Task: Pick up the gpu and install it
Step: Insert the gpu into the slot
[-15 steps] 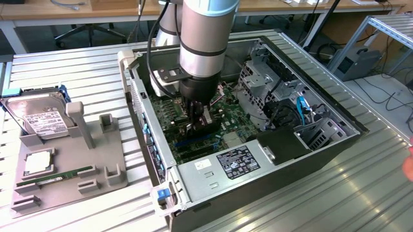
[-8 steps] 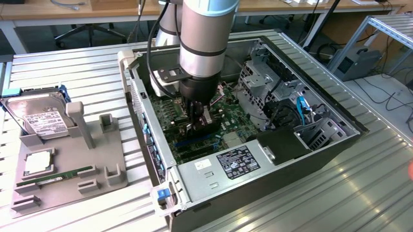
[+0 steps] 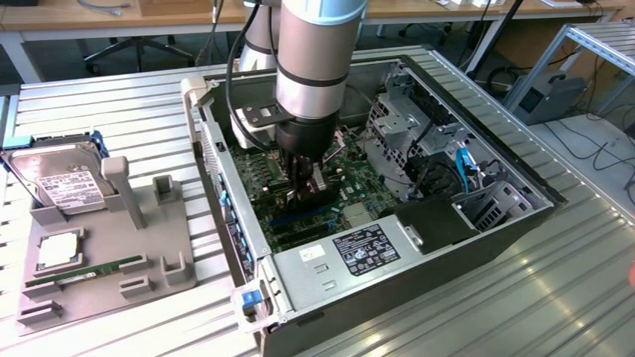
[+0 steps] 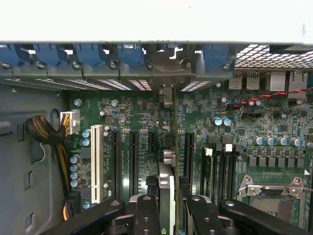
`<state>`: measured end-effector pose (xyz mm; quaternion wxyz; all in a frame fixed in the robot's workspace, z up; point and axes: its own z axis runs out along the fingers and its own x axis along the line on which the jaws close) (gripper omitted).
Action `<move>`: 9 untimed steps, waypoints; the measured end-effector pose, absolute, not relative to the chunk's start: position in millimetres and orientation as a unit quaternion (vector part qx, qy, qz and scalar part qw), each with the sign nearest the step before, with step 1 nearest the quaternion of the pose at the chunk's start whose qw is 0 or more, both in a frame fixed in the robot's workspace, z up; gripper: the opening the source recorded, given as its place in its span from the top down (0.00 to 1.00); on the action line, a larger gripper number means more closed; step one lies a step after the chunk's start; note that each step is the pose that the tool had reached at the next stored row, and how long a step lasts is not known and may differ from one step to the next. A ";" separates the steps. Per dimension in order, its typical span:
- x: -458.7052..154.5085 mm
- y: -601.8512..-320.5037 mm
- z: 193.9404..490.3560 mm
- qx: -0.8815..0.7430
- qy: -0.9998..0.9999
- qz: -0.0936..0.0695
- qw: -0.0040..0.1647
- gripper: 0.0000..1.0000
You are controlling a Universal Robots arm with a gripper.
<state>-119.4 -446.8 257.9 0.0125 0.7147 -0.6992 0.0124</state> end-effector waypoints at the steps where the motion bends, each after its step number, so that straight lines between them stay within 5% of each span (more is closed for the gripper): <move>1: -119.4 -446.8 257.3 0.715 -0.699 0.012 0.013 0.73; 9: -119.3 -446.8 255.5 0.715 -0.699 0.012 0.012 0.73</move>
